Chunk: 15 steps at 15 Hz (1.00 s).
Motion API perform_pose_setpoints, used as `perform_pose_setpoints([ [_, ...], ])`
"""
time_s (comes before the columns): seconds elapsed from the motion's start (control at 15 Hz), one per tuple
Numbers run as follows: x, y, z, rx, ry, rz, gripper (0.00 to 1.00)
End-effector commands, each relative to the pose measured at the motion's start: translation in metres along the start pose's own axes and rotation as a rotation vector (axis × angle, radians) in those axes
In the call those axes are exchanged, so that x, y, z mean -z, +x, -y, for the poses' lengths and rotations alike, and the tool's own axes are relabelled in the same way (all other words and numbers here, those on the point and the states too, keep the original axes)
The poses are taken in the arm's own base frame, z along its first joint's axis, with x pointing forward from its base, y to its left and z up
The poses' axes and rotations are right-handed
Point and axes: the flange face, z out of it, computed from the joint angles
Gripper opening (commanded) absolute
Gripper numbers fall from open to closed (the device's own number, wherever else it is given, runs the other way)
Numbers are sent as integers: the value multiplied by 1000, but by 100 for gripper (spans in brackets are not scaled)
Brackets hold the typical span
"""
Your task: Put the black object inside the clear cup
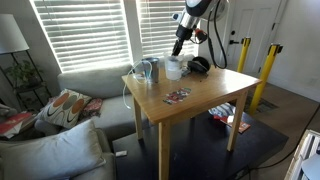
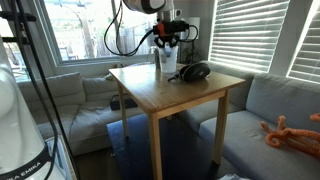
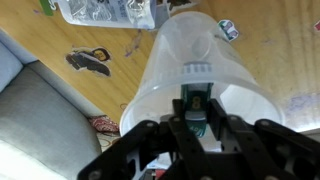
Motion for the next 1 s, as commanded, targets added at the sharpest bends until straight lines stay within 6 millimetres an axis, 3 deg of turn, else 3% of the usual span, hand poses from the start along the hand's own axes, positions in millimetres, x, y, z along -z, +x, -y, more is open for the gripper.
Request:
perform_pose_setpoints([
  [0.0, -9, 4, -3, -5, -20, 38, 7],
  [0.33, -16, 6, 0, 13, -22, 70, 8],
  [0.4, -13, 8, 0, 17, -22, 65, 20],
  [0.47, -9, 10, 0, 23, -23, 58, 22],
  [0.53, -5, 12, 0, 29, -26, 53, 54],
  [0.87, 8, 19, 1, 50, -43, 39, 74],
  [0.93, 12, 20, 1, 54, -48, 34, 69],
])
